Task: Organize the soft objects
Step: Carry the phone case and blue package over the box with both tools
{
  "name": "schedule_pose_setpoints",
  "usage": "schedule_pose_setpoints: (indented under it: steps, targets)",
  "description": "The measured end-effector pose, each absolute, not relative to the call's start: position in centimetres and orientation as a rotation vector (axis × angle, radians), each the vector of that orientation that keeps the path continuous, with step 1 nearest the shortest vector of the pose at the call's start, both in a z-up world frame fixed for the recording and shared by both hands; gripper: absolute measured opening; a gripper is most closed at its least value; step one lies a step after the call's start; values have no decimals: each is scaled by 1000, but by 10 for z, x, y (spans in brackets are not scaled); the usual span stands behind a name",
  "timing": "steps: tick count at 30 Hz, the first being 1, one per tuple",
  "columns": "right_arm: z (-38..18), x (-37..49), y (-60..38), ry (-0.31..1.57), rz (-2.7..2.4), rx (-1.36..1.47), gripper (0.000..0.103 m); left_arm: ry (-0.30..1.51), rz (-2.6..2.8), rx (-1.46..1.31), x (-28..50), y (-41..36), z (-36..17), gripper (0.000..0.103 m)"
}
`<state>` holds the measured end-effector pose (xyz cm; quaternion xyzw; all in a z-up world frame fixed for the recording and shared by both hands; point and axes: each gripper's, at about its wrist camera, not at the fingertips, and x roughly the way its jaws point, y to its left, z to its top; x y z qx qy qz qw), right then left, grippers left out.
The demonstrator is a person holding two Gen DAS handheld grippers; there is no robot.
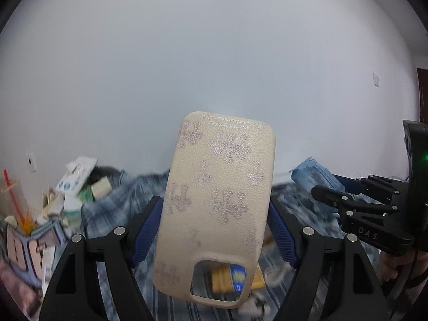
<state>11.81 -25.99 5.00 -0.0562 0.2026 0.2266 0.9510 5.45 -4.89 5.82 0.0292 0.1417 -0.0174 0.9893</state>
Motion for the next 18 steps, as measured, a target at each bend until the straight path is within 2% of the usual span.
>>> schedule_pose_setpoints:
  steps: [6,11,18]
  targets:
    - [66,164,-242,370,392,-30,36,219,-70,21,95,-41,68,78]
    - [55,184,-240,290,315,29,36,202,-78,24,119,-34,46,78]
    - [25,198,-233,375,364,6,36,289,-30,48,137,-30,12,79]
